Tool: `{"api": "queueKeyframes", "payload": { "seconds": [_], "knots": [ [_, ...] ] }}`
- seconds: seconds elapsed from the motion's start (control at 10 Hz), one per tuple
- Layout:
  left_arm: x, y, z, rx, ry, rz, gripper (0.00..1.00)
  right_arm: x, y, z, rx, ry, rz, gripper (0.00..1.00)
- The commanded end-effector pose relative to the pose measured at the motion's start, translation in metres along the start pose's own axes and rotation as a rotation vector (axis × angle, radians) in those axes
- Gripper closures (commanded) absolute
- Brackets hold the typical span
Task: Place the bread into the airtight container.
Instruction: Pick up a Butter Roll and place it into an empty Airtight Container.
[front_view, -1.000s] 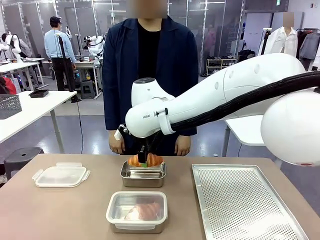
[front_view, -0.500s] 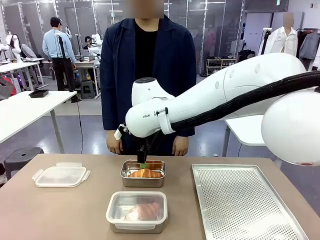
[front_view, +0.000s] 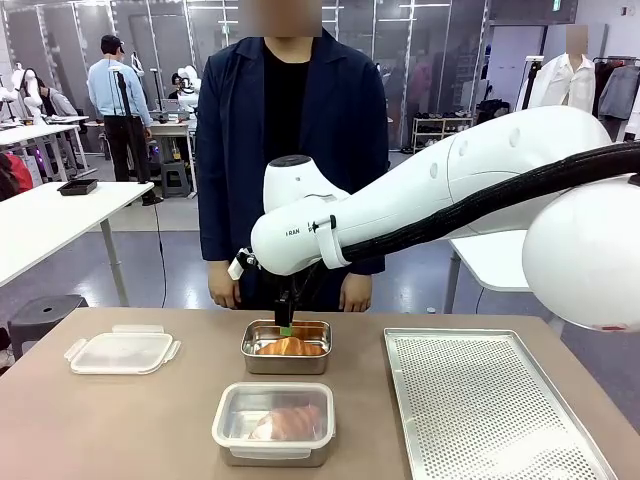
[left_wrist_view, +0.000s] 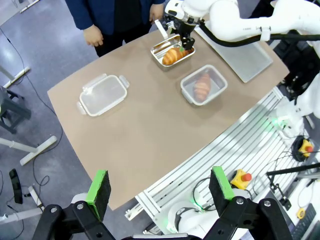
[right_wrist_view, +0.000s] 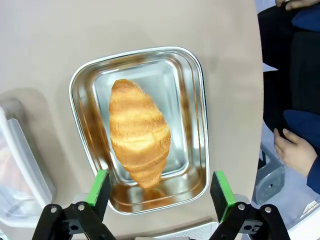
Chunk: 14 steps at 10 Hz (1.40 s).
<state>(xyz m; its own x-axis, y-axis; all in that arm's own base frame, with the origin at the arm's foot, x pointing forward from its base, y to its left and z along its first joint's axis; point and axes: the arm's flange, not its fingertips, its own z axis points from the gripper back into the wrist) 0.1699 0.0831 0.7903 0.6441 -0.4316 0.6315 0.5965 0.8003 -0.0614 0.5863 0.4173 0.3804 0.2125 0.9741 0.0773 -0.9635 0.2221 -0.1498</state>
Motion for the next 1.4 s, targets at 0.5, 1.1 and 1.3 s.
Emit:
{"api": "queueKeyframes", "payload": {
  "seconds": [0.5, 1.1, 1.3],
  "knots": [
    [0.003, -0.001, 0.003, -0.003, -0.004, -0.001, 0.0, 0.0, 0.0, 0.001, -0.005, 0.006, 0.005, 0.0],
    [0.003, -0.001, 0.003, -0.003, -0.004, -0.001, 0.0, -0.052, -0.014, 0.113, 0.025, -0.051, -0.163, 0.0],
    [0.003, -0.001, 0.003, -0.003, -0.004, -0.001, 0.0, -0.128, -0.023, 0.179, 0.016, -0.128, -0.292, 0.0]
  ]
}}
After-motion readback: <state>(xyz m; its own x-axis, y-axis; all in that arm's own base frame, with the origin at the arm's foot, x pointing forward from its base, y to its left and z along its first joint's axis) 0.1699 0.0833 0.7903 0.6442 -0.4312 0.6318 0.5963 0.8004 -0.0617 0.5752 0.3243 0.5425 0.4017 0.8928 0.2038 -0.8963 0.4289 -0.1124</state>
